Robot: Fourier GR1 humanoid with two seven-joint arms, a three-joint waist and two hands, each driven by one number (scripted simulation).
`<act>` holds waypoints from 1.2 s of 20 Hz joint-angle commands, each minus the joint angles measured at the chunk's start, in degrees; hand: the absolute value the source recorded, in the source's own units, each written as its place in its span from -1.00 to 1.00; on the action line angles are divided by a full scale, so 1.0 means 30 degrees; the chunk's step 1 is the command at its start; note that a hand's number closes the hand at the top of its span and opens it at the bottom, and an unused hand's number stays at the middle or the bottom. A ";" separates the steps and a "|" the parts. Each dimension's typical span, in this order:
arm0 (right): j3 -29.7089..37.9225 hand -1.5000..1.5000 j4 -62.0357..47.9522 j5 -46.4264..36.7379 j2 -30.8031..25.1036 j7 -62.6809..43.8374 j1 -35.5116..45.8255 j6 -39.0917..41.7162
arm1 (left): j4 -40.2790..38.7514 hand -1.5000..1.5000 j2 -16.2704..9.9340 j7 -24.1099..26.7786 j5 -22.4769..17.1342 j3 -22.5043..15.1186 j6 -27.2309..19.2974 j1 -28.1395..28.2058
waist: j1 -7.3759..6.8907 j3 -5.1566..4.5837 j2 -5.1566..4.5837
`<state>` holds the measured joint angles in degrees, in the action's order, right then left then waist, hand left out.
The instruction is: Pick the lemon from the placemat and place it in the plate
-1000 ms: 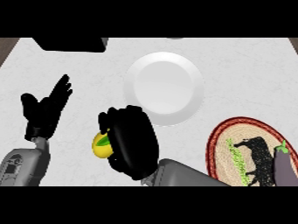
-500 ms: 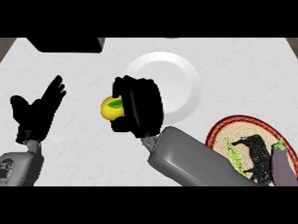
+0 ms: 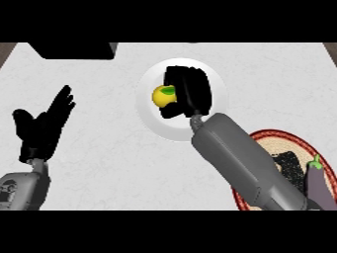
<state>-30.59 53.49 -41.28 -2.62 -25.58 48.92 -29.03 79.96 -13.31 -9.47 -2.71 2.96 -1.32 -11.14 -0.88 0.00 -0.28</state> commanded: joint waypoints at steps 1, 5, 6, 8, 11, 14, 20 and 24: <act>0.0847 1.00 -0.2016 0.1119 -0.1085 0.2654 0.0259 0.2154 | -0.0712 0.00 0.0463 0.0840 0.0296 -0.0154 -0.0114 0.0140 | 0.0052 -0.0004 -0.0027; 0.3369 -1.00 -0.4389 0.4128 -0.0206 0.4400 0.0591 0.3453 | -0.0236 0.00 0.0939 0.0981 0.0398 -0.0548 -0.0192 0.0672 | -0.0239 0.0008 -0.0115; 0.3720 -1.00 -0.5301 0.4243 -0.0249 0.5540 0.1168 0.3649 | 0.0278 0.00 0.0029 -0.1154 -0.0051 0.0076 0.0038 -0.0922 | -0.0255 0.0019 -0.0112; 0.3897 -1.00 -0.6681 0.4098 0.0039 0.7596 0.1173 0.3469 | 0.0663 0.00 -0.0228 0.0333 -0.0034 0.0091 0.0644 0.0805 | -0.0339 0.0011 -0.0088; 0.4308 -1.00 -0.5679 0.3767 0.0188 0.8815 0.0837 0.2878 | -0.0477 0.00 0.0021 0.0246 -0.0109 0.0486 0.0522 -0.0020 | 0.0095 0.0001 0.0023; 0.5132 -1.00 -0.4785 0.4595 0.0185 1.1147 0.1221 0.1707 | -0.0512 0.00 -0.0389 -0.0036 -0.0432 0.0870 0.0744 -0.0498 | 0.0059 0.0011 -0.0005; 0.6783 -1.00 -0.1083 0.8436 0.0857 1.3752 0.0459 0.3723 | 0.0956 0.00 0.1022 -0.0686 0.0758 -0.0554 -0.0659 0.0570 | 0.0217 0.0029 0.0150; 0.7544 -1.00 0.0562 1.1114 0.0865 1.0829 -0.0605 0.5477 | -0.0137 0.00 -0.0410 -0.0005 -0.0251 0.0822 0.0813 0.0361 | 0.0442 0.0001 0.0168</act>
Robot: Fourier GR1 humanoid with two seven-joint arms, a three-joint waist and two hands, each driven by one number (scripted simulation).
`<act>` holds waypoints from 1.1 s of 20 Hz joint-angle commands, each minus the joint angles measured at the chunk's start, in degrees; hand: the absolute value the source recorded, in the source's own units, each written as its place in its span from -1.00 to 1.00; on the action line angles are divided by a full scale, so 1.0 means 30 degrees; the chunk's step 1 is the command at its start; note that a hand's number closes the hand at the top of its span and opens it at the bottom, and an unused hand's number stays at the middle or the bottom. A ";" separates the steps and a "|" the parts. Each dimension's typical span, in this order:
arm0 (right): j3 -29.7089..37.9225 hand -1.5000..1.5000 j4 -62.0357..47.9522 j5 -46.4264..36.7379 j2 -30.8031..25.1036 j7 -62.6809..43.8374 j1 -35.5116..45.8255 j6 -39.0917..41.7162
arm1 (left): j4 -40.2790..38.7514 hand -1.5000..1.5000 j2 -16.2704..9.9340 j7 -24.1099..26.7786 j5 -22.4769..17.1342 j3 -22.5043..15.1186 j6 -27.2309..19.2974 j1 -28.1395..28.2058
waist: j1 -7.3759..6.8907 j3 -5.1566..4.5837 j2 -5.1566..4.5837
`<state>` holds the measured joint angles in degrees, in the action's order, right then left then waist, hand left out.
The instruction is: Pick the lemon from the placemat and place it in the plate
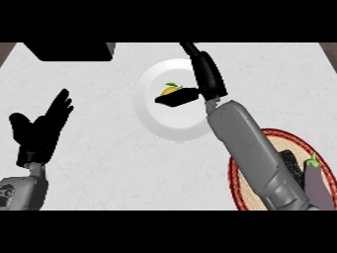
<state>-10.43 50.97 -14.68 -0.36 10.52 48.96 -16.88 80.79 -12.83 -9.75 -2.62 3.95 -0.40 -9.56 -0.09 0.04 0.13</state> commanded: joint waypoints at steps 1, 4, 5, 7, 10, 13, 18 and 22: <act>0.1185 -1.00 0.0781 0.2749 0.0114 -0.1638 -0.0235 0.1979 | -0.0575 0.00 0.0291 0.0512 0.0224 0.0100 -0.0346 -0.0276 | 0.0070 -0.0012 -0.0038; 0.1621 -1.00 0.1853 0.4258 -0.0377 -0.1884 -0.1586 0.4847 | -0.0617 0.00 0.0053 -0.0435 0.0041 0.0287 -0.0258 -0.0932 | 0.0228 -0.0004 -0.0028; 0.1978 -1.00 0.1213 0.4403 -0.0551 -0.1839 -0.1213 0.5137 | -0.0720 0.00 -0.0255 -0.0106 -0.0366 0.0568 0.0392 -0.0485 | 0.0017 -0.0009 -0.0065; 0.2591 -1.00 0.1515 0.4887 -0.1507 -0.1747 -0.1404 0.6242 | -0.0343 0.00 -0.0382 0.0060 0.0030 0.0615 0.0136 -0.0389 | -0.0011 -0.0009 -0.0048; 0.3319 -1.00 0.0078 0.4763 -0.2007 0.0280 -0.1085 0.6867 | -0.0191 0.00 0.0785 -0.0337 0.0661 -0.0244 -0.0569 -0.0491 | -0.0073 -0.0008 -0.0075; 0.3200 -1.00 0.1717 0.4471 -0.2411 0.0577 -0.2732 0.6963 | 0.0397 0.00 0.0133 0.0354 0.0137 0.0392 0.0389 0.0821 | -0.0034 -0.0010 -0.0027; 0.4207 -1.00 -0.0796 0.4283 -0.3224 0.1916 -0.1747 0.7820 | 0.1060 0.00 0.0456 -0.0564 0.0685 0.0130 -0.0076 0.0524 | -0.0123 -0.0008 -0.0057; 0.4435 -1.00 -0.1054 0.3937 -0.3132 0.1892 -0.1607 0.7561 | -0.0367 0.00 0.0230 -0.0090 0.0450 0.0792 0.0378 -0.0743 | -0.0063 -0.0012 -0.0062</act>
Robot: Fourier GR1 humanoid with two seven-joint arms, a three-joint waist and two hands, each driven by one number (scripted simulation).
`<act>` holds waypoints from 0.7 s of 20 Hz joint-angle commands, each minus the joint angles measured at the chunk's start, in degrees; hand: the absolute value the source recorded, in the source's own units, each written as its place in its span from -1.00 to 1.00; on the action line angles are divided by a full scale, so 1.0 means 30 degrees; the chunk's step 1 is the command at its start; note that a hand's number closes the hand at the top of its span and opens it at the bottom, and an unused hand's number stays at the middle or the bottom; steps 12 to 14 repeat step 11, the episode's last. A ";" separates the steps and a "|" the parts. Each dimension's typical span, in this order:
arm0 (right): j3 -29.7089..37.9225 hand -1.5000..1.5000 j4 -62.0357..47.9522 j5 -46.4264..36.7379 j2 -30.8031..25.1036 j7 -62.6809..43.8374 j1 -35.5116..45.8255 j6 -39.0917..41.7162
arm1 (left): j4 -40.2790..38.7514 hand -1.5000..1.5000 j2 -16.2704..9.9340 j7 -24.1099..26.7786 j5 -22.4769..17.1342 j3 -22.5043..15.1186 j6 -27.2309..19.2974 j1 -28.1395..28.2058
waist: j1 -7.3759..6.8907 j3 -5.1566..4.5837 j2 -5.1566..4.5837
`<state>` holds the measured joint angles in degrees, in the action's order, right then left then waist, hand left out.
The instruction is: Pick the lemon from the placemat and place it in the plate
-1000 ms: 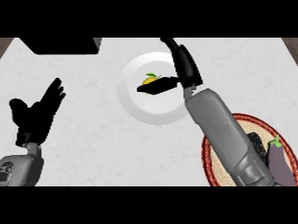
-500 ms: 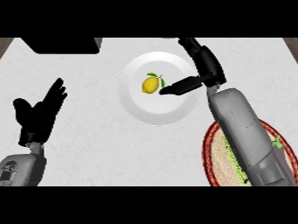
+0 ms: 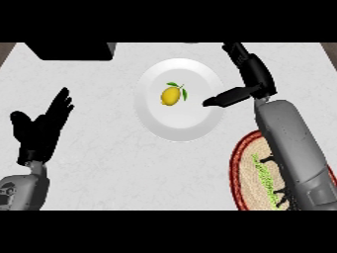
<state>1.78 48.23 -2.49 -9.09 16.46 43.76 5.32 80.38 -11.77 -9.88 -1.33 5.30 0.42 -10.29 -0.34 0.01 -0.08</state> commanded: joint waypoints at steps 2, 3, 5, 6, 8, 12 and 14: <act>0.0791 -1.00 -0.1759 -0.0282 -0.1243 0.1398 0.0226 0.0858 | -0.0072 0.00 0.0761 -0.0231 0.0726 -0.0574 -0.0590 -0.0220 | -0.0026 0.0001 -0.0021; 0.0500 -1.00 -0.2579 -0.0876 -0.0313 0.2117 0.0072 -0.0257 | -0.0210 0.00 0.0830 0.0471 0.0854 -0.0545 -0.0620 -0.0197 | -0.0060 0.0000 -0.0031; 0.1073 -1.00 -0.1947 -0.0339 -0.1442 0.0763 0.0974 0.0881 | 0.1401 0.00 0.0635 -0.0187 0.0351 -0.0409 -0.0153 0.1108 | -0.0072 0.0000 0.0011; 0.1017 -1.00 -0.2257 -0.0668 -0.1568 0.1625 0.0330 0.0739 | 0.1665 0.00 0.0577 -0.0633 0.0301 -0.0314 -0.0186 0.1064 | -0.0065 0.0001 0.0006; 0.0813 -1.00 -0.1448 -0.0854 -0.1689 0.1059 -0.0164 0.0744 | 0.0003 0.00 -0.0178 0.0254 -0.0089 0.0631 0.0510 0.0487 | 0.0037 -0.0004 0.0016; 0.0938 -1.00 -0.2751 -0.1233 -0.2114 0.1836 -0.0233 0.1128 | 0.2145 0.00 -0.0074 -0.0775 -0.0270 0.0187 0.0827 0.1303 | -0.0071 0.0002 0.0015; 0.0938 -1.00 -0.2751 -0.1233 -0.2114 0.1836 -0.0233 0.1128 | 0.2145 0.00 -0.0074 -0.0775 -0.0270 0.0187 0.0827 0.1303 | -0.0071 0.0002 0.0015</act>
